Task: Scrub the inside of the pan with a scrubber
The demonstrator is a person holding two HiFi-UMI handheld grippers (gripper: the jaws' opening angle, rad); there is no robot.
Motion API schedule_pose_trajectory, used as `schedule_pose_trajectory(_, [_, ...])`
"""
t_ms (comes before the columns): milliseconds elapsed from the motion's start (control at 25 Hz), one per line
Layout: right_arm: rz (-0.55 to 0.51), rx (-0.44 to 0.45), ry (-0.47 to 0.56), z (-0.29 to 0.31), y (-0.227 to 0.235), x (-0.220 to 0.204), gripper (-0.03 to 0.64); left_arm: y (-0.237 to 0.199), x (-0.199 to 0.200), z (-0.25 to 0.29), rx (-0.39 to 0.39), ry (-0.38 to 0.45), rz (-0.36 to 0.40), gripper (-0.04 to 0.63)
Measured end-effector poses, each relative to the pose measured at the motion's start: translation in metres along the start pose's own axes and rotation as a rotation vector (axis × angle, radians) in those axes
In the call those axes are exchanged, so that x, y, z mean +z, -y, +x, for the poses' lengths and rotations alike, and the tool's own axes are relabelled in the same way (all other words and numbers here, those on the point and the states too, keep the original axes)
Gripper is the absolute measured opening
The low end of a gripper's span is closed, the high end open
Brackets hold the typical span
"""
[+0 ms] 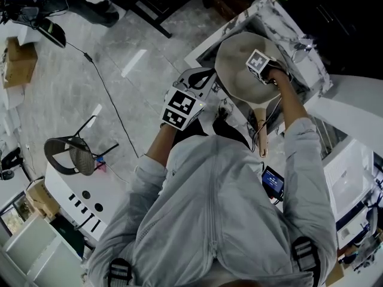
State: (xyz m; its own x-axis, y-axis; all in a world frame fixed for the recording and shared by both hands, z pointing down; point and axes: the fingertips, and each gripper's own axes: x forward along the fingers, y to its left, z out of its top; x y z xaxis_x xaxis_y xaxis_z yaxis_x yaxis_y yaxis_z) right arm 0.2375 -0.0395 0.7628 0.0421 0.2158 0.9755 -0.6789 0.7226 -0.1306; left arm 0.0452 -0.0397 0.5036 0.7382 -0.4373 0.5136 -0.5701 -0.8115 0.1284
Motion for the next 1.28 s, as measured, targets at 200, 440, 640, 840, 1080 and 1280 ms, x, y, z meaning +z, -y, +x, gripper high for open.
schedule_pose_trajectory(200, [0.017, 0.008, 0.027, -0.001, 0.009, 0.010, 0.082, -0.005, -0.001, -0.001, 0.013, -0.015, -0.007, 0.025])
schedule_pose_trajectory(440, [0.021, -0.002, 0.070, -0.001, 0.018, 0.030, 0.083, -0.015, -0.006, -0.003, 0.040, -0.019, -0.026, 0.025])
schedule_pose_trajectory(640, [-0.005, -0.044, 0.115, -0.005, 0.017, 0.050, 0.083, -0.020, -0.010, -0.010, 0.060, -0.017, -0.040, 0.025])
schedule_pose_trajectory(840, [-0.091, -0.149, 0.118, -0.017, 0.015, 0.062, 0.083, -0.022, -0.012, -0.014, 0.072, -0.016, -0.047, 0.025])
schedule_pose_trajectory(1080, [-0.175, -0.080, 0.203, -0.010, -0.018, 0.085, 0.083, -0.020, -0.013, -0.016, 0.078, -0.010, -0.048, 0.025])
schedule_pose_trajectory(1280, [-0.246, -0.060, 0.225, -0.012, -0.042, 0.091, 0.083, -0.017, -0.011, -0.016, 0.079, -0.006, -0.046, 0.025])
